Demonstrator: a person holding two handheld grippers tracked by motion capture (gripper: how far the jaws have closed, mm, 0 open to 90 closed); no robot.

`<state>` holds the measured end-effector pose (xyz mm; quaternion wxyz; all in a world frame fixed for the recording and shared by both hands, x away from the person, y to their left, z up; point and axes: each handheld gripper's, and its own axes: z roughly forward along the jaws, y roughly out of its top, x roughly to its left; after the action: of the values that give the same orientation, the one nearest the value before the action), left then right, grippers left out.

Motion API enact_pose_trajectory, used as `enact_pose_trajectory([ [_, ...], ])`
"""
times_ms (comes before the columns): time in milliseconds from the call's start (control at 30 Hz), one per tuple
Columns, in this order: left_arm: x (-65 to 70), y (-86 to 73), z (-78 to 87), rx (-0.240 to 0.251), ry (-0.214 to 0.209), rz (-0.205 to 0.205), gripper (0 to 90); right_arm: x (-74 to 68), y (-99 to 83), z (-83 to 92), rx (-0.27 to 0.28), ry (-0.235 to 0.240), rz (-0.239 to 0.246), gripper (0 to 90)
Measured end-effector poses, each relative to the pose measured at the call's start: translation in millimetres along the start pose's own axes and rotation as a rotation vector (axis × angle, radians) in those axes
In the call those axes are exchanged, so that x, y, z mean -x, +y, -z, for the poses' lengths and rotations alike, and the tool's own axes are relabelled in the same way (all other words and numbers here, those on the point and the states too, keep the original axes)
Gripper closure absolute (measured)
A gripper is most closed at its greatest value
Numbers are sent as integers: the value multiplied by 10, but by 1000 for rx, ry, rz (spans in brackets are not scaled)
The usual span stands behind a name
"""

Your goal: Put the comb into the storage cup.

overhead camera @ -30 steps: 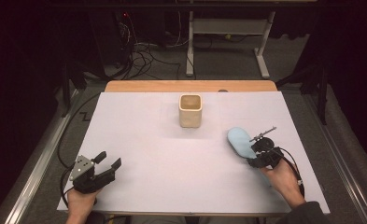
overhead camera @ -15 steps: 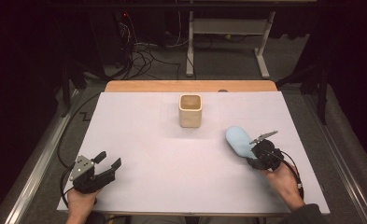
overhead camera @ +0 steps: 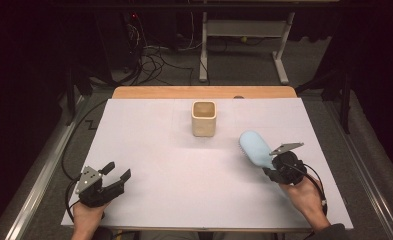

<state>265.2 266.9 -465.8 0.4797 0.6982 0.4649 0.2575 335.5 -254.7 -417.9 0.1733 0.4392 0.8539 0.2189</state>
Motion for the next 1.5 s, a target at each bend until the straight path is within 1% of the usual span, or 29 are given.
enact_pose_trajectory([
  [100, 19, 18, 1, 5, -4, -10, 337, -29, 3, 31, 23, 8, 11, 706],
  [300, 50, 54, 9, 16, -21, -8, 337, -91, 0, 80, 48, 22, 27, 705],
  [467, 112, 92, 0, 22, -42, -24, 337, -125, -14, 107, 63, 36, 26, 705],
  [533, 140, 109, -9, 23, -52, -30, 335, -139, -19, 116, 67, 44, 18, 705],
  [667, 189, 137, -32, 26, -68, -39, 333, -176, -31, 126, 78, 54, 26, 705],
  [867, 230, 169, -57, 37, -89, -29, 333, -238, -32, 162, 102, 69, 35, 705],
  [1033, 253, 186, -81, 37, -99, -26, 333, -295, -14, 186, 118, 80, 52, 705],
  [1167, 273, 201, -95, 39, -107, -27, 333, -331, -3, 184, 122, 90, 57, 705],
  [1200, 280, 205, -97, 39, -109, -27, 333, -335, 0, 180, 125, 88, 65, 705],
  [1300, 299, 216, -104, 41, -116, -33, 334, -353, 5, 180, 131, 96, 64, 705],
  [1500, 353, 246, -129, 41, -126, -50, 334, -390, 19, 175, 139, 104, 78, 705],
])
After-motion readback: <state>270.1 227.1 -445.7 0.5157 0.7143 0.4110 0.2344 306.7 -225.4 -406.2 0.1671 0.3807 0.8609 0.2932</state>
